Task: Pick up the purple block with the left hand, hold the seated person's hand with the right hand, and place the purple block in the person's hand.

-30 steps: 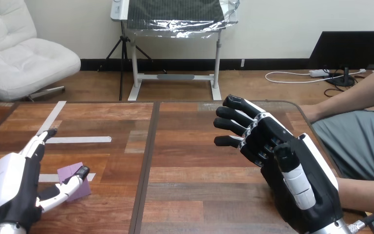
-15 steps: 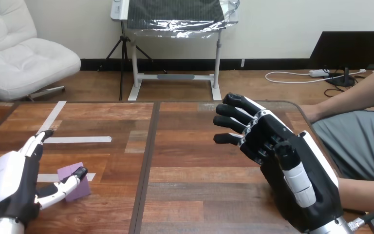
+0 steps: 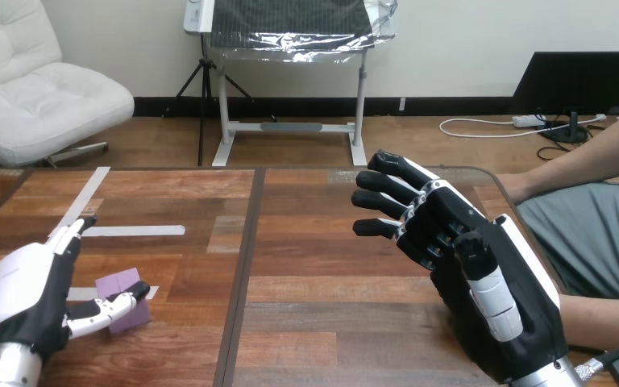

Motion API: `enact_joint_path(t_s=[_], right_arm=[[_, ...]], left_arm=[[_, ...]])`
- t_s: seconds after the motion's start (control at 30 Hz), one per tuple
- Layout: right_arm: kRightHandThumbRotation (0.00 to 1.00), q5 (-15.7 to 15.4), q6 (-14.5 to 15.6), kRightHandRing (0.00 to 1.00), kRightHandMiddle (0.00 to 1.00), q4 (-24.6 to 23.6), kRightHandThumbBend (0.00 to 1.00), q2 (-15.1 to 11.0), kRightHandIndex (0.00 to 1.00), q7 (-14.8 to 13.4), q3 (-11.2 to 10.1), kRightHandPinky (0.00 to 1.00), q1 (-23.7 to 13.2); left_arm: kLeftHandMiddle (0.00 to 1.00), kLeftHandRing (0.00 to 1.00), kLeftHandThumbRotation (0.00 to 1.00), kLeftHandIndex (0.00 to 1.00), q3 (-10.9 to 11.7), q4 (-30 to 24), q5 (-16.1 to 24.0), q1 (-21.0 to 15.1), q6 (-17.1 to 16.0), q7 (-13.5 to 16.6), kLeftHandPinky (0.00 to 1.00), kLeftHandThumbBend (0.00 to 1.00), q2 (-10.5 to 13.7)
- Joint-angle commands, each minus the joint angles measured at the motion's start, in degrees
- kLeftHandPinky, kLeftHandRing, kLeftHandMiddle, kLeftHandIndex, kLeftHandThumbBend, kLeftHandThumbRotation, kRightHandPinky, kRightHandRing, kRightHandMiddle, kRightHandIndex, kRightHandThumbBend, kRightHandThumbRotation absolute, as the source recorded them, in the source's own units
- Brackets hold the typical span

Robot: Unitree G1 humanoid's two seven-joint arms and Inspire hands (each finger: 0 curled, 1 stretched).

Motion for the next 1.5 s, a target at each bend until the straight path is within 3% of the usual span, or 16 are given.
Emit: enact_joint_path(t_s=[0.0, 0.77, 1.47], right_arm=[[0.80, 0.5, -0.2, 0.83, 0.84, -1.2, 0.91, 0.0, 0.85, -0.2, -0.8, 0.75, -3.6], [0.80, 0.5, -0.5, 0.83, 0.83, -1.7, 0.91, -0.2, 0.85, 0.0, -0.9, 0.74, -3.4], [0.80, 0.9, -0.9, 0.83, 0.84, -1.4, 0.90, -0.3, 0.85, 0.5, -1.3, 0.73, -3.4]], left_arm=[[0.95, 0.93, 0.52, 0.94, -1.6, 1.6, 0.2, -5.7, -0.1, -1.4, 0.91, 0.75, 2.9], [0.96, 0.95, 0.47, 0.93, -6.0, 12.0, -0.5, -14.6, -1.0, -7.7, 0.92, 0.81, 7.4], [0.93, 0.92, 0.45, 0.92, -9.6, 20.9, -1.4, -21.4, -2.6, -10.6, 0.92, 0.85, 8.5]])
